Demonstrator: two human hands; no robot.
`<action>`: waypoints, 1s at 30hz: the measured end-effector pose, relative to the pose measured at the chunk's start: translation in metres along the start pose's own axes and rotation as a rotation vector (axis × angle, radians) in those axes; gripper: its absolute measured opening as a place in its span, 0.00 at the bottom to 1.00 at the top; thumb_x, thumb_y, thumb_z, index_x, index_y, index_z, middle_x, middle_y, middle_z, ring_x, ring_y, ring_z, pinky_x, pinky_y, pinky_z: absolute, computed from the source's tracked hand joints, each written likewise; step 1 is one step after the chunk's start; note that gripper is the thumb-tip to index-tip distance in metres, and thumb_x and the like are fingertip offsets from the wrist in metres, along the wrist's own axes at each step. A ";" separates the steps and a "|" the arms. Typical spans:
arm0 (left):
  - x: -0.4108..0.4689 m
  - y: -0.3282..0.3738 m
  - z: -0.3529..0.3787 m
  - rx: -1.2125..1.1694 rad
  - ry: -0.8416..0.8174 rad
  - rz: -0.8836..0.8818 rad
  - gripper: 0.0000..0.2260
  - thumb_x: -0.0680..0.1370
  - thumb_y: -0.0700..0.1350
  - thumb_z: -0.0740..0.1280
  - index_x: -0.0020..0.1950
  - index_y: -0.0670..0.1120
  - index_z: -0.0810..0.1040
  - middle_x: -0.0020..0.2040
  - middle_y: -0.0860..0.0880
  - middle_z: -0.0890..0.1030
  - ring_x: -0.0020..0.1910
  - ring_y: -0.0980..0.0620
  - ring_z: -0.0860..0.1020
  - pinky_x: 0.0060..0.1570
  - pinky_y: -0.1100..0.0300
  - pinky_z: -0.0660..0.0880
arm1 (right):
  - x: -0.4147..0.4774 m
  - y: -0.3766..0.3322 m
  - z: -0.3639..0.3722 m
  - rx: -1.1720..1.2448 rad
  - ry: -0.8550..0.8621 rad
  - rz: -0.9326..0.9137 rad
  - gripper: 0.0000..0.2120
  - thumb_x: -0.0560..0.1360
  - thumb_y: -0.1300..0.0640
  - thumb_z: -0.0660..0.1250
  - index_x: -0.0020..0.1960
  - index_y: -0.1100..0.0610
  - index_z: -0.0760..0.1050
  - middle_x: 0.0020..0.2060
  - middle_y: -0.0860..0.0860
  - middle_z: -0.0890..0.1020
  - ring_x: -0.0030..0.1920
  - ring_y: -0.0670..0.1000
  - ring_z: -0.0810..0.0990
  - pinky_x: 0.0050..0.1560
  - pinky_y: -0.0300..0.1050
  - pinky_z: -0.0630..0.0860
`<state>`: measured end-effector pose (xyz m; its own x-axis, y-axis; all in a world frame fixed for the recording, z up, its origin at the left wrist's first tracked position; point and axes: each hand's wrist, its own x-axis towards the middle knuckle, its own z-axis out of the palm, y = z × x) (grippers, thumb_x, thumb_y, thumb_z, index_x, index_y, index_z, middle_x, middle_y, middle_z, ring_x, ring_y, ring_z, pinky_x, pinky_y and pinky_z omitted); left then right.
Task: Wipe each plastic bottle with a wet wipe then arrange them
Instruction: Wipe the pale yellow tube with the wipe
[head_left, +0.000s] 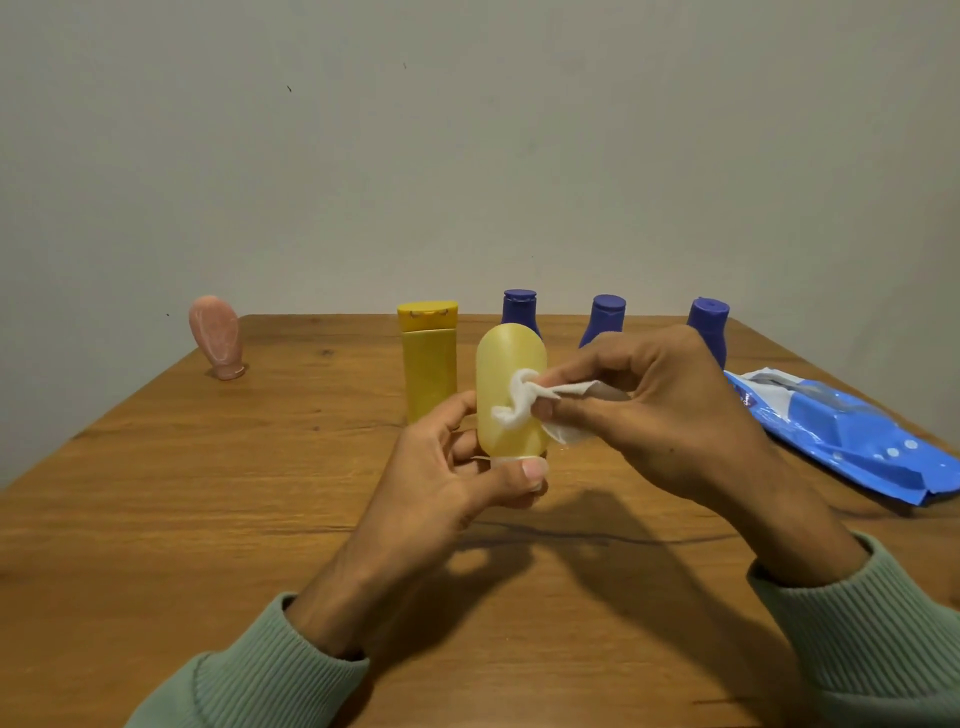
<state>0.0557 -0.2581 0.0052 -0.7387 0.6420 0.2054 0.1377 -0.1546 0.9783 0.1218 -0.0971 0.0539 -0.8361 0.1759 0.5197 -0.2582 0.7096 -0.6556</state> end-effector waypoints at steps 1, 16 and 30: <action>0.001 0.000 -0.001 0.020 -0.011 0.007 0.24 0.69 0.34 0.74 0.62 0.47 0.75 0.51 0.42 0.85 0.50 0.40 0.83 0.48 0.51 0.82 | 0.000 0.000 -0.001 0.002 0.027 -0.003 0.07 0.68 0.56 0.74 0.46 0.50 0.82 0.38 0.38 0.80 0.42 0.37 0.79 0.38 0.28 0.75; -0.002 -0.008 0.003 0.388 -0.023 0.026 0.29 0.69 0.43 0.78 0.68 0.52 0.72 0.54 0.53 0.83 0.50 0.53 0.82 0.49 0.52 0.81 | 0.000 0.010 0.016 -0.177 0.280 -0.177 0.11 0.73 0.58 0.70 0.54 0.55 0.80 0.45 0.43 0.76 0.46 0.36 0.75 0.47 0.25 0.70; -0.001 -0.005 -0.001 0.220 0.058 0.149 0.18 0.69 0.33 0.74 0.56 0.48 0.79 0.46 0.53 0.84 0.45 0.56 0.83 0.41 0.63 0.78 | -0.012 -0.010 0.019 -0.300 -0.136 -0.289 0.11 0.72 0.61 0.71 0.53 0.52 0.81 0.45 0.42 0.75 0.45 0.43 0.75 0.42 0.35 0.74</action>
<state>0.0550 -0.2589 0.0004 -0.7353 0.5791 0.3521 0.3833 -0.0732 0.9207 0.1250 -0.1196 0.0437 -0.8114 -0.1366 0.5683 -0.3557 0.8869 -0.2947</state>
